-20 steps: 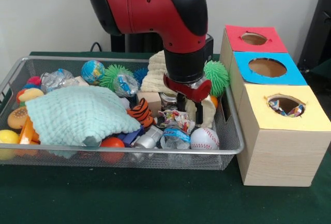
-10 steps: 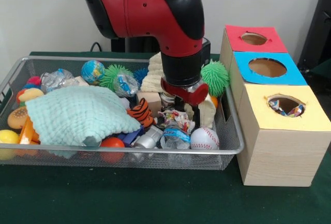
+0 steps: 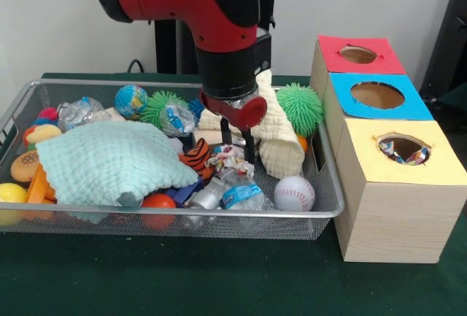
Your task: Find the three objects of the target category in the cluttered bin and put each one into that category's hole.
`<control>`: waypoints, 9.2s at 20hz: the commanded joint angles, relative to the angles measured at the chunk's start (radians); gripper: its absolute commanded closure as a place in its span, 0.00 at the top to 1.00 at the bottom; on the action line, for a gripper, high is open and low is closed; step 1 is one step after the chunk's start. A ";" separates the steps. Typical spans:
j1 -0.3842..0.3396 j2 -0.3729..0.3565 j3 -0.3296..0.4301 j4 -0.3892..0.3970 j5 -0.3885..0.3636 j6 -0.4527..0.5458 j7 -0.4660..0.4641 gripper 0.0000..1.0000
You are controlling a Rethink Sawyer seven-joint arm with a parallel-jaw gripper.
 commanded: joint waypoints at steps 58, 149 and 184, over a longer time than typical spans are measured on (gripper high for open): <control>0.050 0.211 0.040 -0.171 -0.005 -0.450 0.062 0.00; 0.122 0.090 -0.069 -0.115 -0.033 0.036 -0.128 1.00; 0.093 -0.141 -0.085 0.006 -0.122 0.065 -0.104 1.00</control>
